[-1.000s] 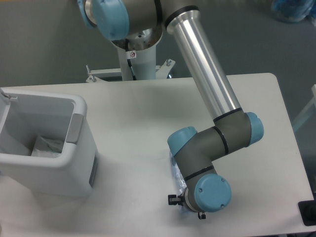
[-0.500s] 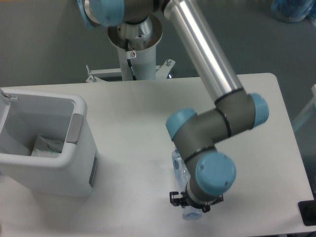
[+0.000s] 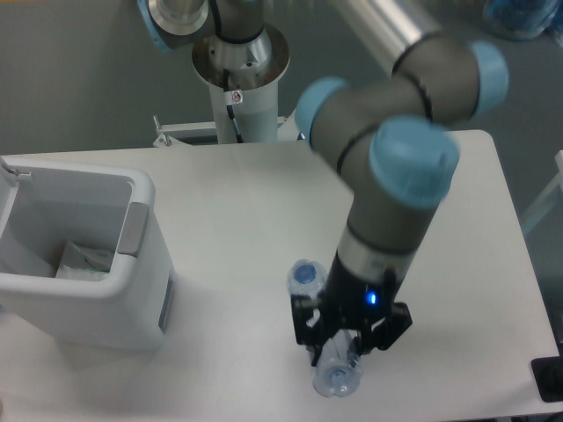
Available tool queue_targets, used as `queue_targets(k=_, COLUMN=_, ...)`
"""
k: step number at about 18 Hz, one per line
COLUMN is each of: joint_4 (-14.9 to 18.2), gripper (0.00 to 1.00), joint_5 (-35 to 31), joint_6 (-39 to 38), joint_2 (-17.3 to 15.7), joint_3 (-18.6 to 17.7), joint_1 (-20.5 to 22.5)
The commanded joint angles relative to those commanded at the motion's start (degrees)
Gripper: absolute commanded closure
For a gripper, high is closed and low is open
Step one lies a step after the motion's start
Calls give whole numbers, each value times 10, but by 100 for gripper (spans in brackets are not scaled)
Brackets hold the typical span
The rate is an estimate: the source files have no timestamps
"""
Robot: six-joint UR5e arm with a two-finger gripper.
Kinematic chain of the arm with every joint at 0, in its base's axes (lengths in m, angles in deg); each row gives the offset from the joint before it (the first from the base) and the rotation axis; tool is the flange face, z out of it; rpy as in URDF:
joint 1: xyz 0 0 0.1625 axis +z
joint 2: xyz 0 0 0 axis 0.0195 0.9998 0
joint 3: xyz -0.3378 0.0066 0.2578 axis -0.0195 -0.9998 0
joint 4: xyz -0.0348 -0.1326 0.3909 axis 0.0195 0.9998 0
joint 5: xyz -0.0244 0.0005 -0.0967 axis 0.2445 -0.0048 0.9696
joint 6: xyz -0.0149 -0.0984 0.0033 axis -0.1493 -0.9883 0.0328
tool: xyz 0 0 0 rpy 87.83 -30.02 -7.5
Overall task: Place the trash in the trash can
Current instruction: 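Lift the bottle and carry it over the trash bin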
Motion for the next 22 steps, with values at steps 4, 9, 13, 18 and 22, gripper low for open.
queue_targets(k=4, joint_4=-1, gripper=64, joint_5=64, joint_6=0, joint_2=-22, joint_3=0, joint_1=6)
queue_targets(k=9, joint_4=-4, gripper=64, joint_5=127, joint_6=1, joint_2=-41, joint_3=-4, joint_1=-1)
queue_targets(k=13, joint_4=-82, gripper=64, joint_5=163, joint_6=1, joint_2=-70, joint_3=-58, joint_1=-29)
queue_targets(k=18, joint_4=-91, gripper=64, joint_5=164, joint_6=-3, joint_2=-96, joint_3=-79, joint_1=-80)
queue_targets(k=22, joint_4=-93, gripper=63, joint_5=164, joint_6=3, joint_2=-119, joint_3=-122, joint_1=-104)
